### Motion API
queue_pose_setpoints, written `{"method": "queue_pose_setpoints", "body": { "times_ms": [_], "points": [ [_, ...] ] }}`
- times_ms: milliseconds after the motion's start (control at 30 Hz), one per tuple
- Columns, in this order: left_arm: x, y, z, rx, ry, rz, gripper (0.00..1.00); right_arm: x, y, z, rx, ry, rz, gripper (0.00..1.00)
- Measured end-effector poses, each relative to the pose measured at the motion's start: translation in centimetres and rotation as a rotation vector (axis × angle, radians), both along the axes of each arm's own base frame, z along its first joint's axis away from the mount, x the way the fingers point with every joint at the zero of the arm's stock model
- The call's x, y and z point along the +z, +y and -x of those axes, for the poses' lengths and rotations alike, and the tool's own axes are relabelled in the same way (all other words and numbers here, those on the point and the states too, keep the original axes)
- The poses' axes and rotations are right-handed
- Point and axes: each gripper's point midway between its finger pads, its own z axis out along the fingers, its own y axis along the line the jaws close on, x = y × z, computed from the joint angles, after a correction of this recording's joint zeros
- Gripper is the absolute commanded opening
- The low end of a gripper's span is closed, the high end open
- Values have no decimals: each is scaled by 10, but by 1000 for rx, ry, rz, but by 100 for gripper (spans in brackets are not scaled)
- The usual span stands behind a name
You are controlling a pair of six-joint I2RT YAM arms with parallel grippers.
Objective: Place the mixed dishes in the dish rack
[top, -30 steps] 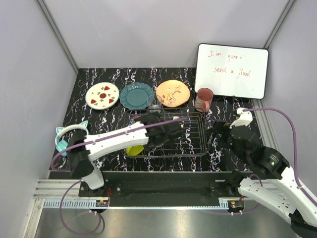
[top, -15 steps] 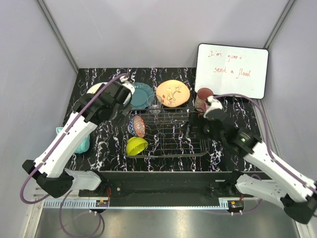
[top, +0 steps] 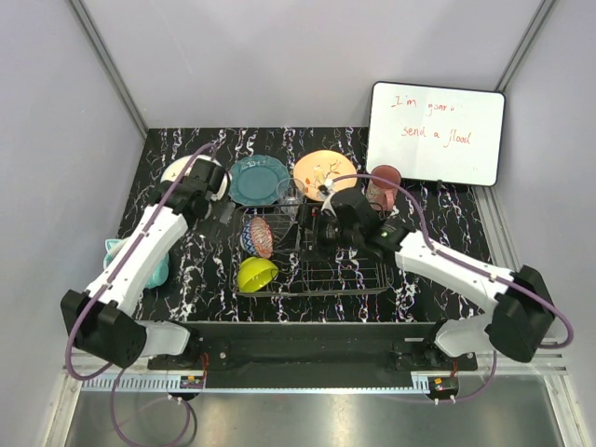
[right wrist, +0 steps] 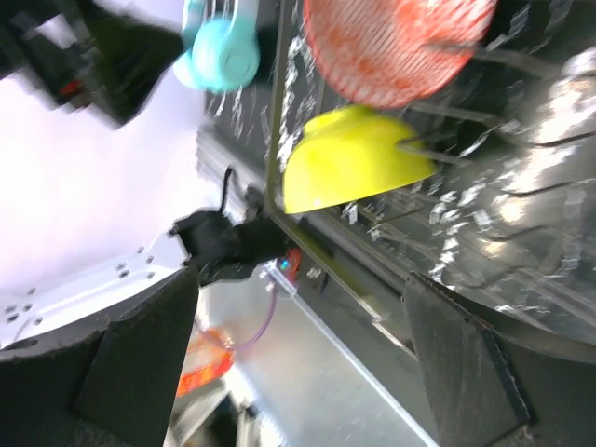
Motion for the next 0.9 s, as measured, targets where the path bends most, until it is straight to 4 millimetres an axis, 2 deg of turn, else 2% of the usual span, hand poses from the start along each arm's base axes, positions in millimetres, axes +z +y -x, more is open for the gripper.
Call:
{"method": "queue_pose_setpoints", "body": {
  "times_ms": [133, 267, 533, 900],
  "points": [
    [-38, -2, -2, 33, 55, -7, 90, -12, 24, 8, 82, 109, -28, 95],
    [-66, -7, -14, 56, 89, -12, 85, -28, 38, 13, 142, 194, -34, 91],
    [-72, -16, -37, 66, 11, 25, 81, -53, 58, 16, 192, 315, -67, 91],
    [-95, -20, -39, 55, 10, 37, 78, -76, 87, 4, 179, 424, -131, 84]
  ]
}}
